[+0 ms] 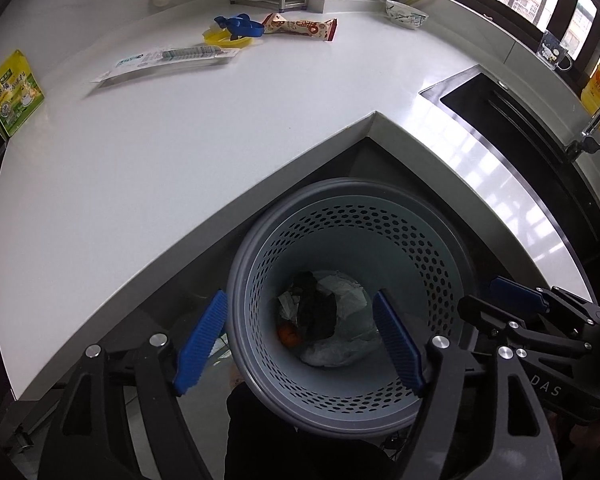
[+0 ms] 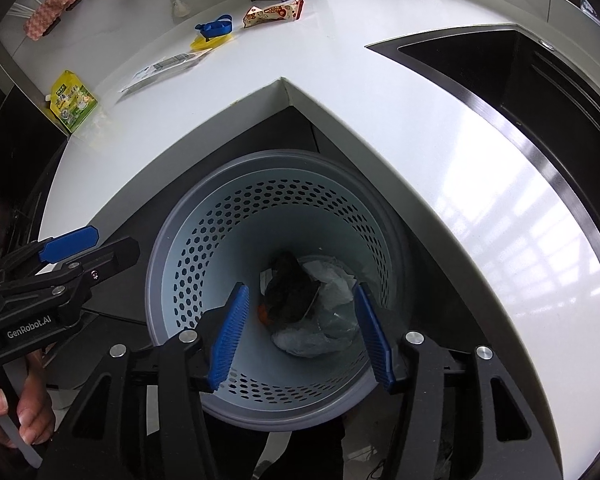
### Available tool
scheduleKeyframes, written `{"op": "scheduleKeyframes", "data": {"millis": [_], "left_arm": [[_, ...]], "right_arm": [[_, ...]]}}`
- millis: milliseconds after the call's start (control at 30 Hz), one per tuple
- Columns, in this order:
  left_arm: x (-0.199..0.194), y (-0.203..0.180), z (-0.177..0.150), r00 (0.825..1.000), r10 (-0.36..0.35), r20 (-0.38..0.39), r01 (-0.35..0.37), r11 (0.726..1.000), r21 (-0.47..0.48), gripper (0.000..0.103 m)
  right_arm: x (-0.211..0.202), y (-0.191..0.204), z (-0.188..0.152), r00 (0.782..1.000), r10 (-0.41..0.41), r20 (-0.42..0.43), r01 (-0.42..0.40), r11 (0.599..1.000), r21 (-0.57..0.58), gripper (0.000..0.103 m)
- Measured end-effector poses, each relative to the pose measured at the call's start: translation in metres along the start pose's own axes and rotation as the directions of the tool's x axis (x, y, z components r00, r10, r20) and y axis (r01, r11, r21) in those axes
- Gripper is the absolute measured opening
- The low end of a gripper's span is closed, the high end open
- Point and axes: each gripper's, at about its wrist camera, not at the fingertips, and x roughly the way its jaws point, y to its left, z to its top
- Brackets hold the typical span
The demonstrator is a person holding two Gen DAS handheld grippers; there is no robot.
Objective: Collect trash
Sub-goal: 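Move both tools back over the countertop toward the toothbrush package and blue strap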
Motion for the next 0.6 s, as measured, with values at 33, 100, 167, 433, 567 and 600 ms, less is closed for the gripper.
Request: {"op": "scheduleKeyframes", "data": {"millis": [33,100,167,433,567,600], "left_arm": [[-0.001,0.0,0.0,1.0,0.002,0.001,-0.002,1.0,0.002,0.074],[-0.003,-0.001,0.001,1.0,0.008,0.004,-0.008,1.0,0.006,0.074],[-0.006,-0.001,0.003,1.0,0.013,0.009,-0.013,1.0,0.006,0.075],[-0.032,0.003,0.013,0.997,0.05,0.066,-0.049,0.999,-0.015,0.078],[-0.047,0.011,0.017,0.992,0.082,0.098,-0.078,0.996,-0.041,0.079],[-0.05,0.014,0.019,0.99,0.091,0.104,-0.086,0.995,-0.052,0.08]], "right_arm": [[-0.001,-0.001,0.0,1.0,0.002,0.0,-0.002,1.0,0.001,0.053],[-0.002,-0.002,-0.001,1.0,0.007,0.0,-0.007,1.0,0.002,0.053],[-0.004,-0.003,-0.001,1.0,0.014,0.003,-0.014,1.0,0.002,0.053],[-0.02,-0.001,0.008,0.998,0.049,0.041,-0.047,0.998,-0.029,0.053],[-0.027,0.002,0.018,0.996,0.069,0.06,-0.066,0.996,-0.055,0.054],[-0.028,0.003,0.021,0.995,0.073,0.064,-0.069,0.996,-0.063,0.054]]}}
